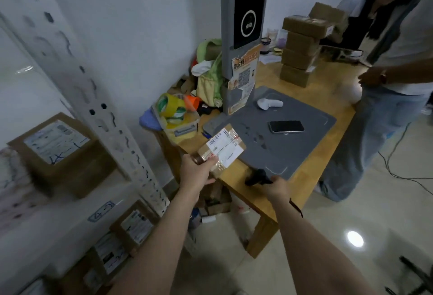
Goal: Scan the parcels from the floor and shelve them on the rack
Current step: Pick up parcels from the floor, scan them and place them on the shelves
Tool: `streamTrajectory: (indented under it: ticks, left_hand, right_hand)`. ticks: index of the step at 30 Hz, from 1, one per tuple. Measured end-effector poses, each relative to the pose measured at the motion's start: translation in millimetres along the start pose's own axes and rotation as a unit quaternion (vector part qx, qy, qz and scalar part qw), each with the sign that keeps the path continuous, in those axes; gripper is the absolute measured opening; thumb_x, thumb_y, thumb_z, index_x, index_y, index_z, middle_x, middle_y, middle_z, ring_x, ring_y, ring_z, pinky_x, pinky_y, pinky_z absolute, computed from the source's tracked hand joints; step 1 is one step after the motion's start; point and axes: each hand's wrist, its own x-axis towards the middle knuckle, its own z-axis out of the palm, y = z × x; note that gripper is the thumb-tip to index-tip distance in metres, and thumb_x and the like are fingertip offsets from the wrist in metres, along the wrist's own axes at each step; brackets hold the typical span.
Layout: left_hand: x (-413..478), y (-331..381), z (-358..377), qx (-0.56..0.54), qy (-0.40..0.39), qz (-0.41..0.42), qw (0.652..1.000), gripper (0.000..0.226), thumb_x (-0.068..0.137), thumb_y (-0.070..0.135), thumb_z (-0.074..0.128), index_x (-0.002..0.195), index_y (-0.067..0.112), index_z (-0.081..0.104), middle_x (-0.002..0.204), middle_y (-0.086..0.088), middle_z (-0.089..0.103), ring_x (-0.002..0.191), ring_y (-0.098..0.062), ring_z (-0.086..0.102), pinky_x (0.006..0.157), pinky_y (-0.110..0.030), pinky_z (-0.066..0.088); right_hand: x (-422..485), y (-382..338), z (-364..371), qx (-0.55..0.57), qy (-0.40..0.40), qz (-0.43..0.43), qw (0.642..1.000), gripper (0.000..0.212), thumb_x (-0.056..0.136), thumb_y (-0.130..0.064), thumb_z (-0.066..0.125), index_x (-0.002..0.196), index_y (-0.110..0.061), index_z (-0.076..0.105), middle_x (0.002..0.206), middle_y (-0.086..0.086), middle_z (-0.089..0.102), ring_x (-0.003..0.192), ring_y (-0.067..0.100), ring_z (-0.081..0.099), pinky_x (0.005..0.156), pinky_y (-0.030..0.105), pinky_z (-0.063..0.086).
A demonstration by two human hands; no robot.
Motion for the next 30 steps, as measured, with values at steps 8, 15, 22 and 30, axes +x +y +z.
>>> streamTrajectory:
  ticks: [8,15,22,30]
  left_hand:
    - [22,12,18,0.0,0.067,-0.019,0.998,0.055,0.085,0.017,0.079,0.129,0.013,0.046,0.119,-0.003,0.06,0.109,-0.024,0.062,0.073,-0.035,0.063]
    - [27,11,37,0.003,0.121,-0.013,0.993,0.054,0.085,0.016,0.08,0.127,0.01,0.046,0.123,-0.008,0.06,0.109,-0.025,0.062,0.074,-0.038,0.062]
    - [16,16,65,-0.018,0.123,0.042,0.991,0.056,0.084,0.012,0.079,0.131,0.009,0.047,0.125,-0.008,0.062,0.107,-0.024,0.065,0.074,-0.036,0.062]
    - [6,13,81,0.037,0.121,0.102,0.987,0.06,0.081,0.017,0.082,0.131,0.016,0.049,0.13,-0.003,0.062,0.113,-0.02,0.064,0.086,-0.045,0.061]
  right_hand:
    - [51,29,4,-0.183,-0.089,-0.023,0.979,0.022,0.097,-0.019,0.051,0.117,-0.013,0.057,0.102,0.006,0.061,0.088,0.021,0.06,0.078,0.034,0.055]
    - [39,-17,-24,-0.004,-0.072,-0.161,0.984,0.034,0.09,-0.01,0.056,0.123,-0.017,0.058,0.092,0.002,0.066,0.079,0.022,0.062,0.06,0.032,0.044]
    - [3,-61,-89,0.114,-0.109,-0.313,0.937,0.046,0.075,-0.004,0.066,0.114,-0.028,0.06,0.092,-0.002,0.067,0.089,0.026,0.066,0.077,0.046,0.057]
    - [-25,-64,-120,0.155,-0.143,-0.356,0.91,0.038,0.065,-0.039,0.064,0.1,-0.053,0.059,0.087,-0.021,0.062,0.092,0.02,0.063,0.083,0.049,0.055]
